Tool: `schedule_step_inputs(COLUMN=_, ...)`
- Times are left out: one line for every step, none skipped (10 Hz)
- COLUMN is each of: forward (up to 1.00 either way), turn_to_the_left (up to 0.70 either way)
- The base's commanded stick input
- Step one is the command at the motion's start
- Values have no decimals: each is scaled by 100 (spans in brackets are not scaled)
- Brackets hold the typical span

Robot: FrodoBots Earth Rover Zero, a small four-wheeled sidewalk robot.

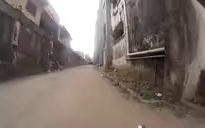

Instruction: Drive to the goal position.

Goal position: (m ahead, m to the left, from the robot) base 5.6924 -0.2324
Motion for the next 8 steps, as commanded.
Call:
schedule_step_inputs(forward=100, turn_to_the_left=0)
schedule_step_inputs(forward=100, turn_to_the_left=0)
schedule_step_inputs(forward=100, turn_to_the_left=0)
schedule_step_inputs(forward=100, turn_to_the_left=0)
schedule_step_inputs(forward=100, turn_to_the_left=0)
schedule_step_inputs(forward=100, turn_to_the_left=0)
schedule_step_inputs(forward=100, turn_to_the_left=0)
schedule_step_inputs(forward=100, turn_to_the_left=0)
